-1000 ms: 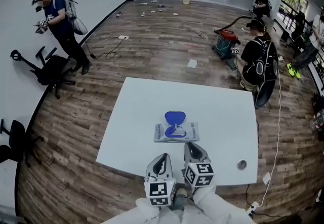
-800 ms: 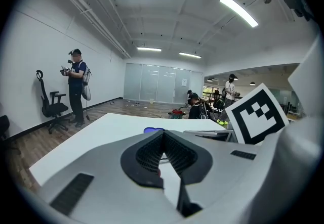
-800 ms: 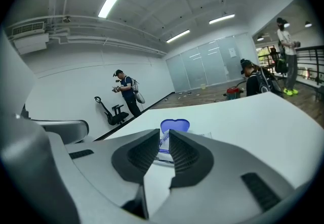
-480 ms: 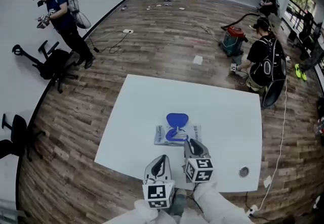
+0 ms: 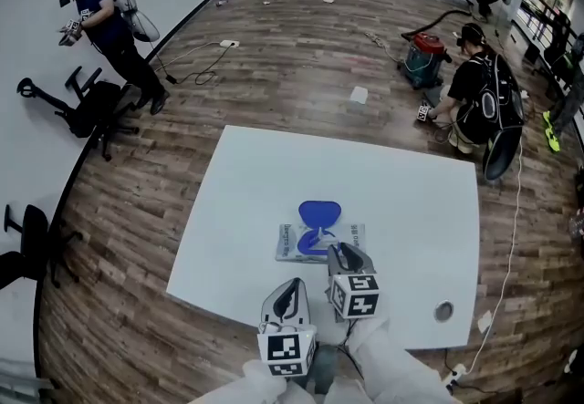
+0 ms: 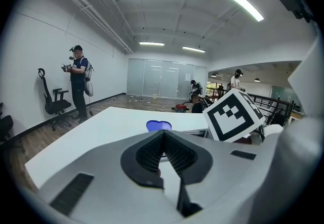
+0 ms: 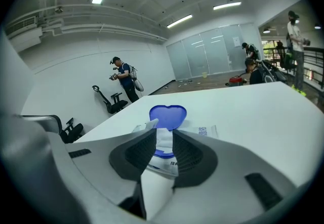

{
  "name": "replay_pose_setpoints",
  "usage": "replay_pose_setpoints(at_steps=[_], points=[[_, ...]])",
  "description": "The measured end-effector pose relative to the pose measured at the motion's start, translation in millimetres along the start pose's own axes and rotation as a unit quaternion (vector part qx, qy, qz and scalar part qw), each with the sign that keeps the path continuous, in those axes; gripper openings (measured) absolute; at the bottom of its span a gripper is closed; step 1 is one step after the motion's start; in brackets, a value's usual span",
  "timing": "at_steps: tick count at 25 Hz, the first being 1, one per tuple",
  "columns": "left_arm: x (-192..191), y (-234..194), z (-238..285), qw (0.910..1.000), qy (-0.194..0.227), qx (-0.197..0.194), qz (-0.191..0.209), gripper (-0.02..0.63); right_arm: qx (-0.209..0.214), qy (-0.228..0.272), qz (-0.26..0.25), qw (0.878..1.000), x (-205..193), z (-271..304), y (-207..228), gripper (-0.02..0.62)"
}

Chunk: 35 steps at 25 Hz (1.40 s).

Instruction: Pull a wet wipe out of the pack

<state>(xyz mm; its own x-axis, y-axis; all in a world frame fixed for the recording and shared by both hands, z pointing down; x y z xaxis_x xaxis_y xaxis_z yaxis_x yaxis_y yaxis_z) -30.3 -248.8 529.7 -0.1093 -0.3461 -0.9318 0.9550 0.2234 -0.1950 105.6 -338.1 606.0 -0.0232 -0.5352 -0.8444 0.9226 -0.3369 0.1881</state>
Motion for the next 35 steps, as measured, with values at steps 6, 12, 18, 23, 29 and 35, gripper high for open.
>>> replay_pose_setpoints(at_steps=[6,12,18,23,29,35], points=[[-5,-1,7,1.0000,-0.006,0.002,0.002,0.000,0.000,-0.024,0.001,1.000,1,17,6,0.094],[-7,-6,9,0.9999,-0.009,0.011,-0.004,0.000,0.004,-0.052,0.008,0.999,-1,31,9,0.094],[-11,-11,8,0.9996,-0.016,0.015,-0.015,0.000,0.004,-0.067,0.009,0.998,-5,36,5,0.092],[-12,-15,8,0.9995,-0.021,0.017,-0.017,0.000,0.002,-0.073,0.006,0.997,-7,39,2,0.092],[-15,-16,11,0.9993,-0.026,0.018,-0.020,0.000,-0.002,-0.080,0.004,0.997,-5,39,4,0.083],[-16,-22,8,0.9992,-0.026,0.023,-0.023,0.000,-0.006,-0.080,-0.002,0.997,-10,41,2,0.057]])
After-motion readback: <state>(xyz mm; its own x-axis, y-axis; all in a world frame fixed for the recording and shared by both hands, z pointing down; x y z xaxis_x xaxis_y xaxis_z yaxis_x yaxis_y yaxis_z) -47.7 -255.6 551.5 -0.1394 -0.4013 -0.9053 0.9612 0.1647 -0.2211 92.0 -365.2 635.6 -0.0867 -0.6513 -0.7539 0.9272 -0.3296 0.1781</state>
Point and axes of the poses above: the fingertips, and each gripper's own axes: z forward along the fingers, y to its right, x out of its top, the point moved 7 cm from there along -z, backward along the fingers, and after that the axes turned 5 degrees about -z, right-handed, at the moved point
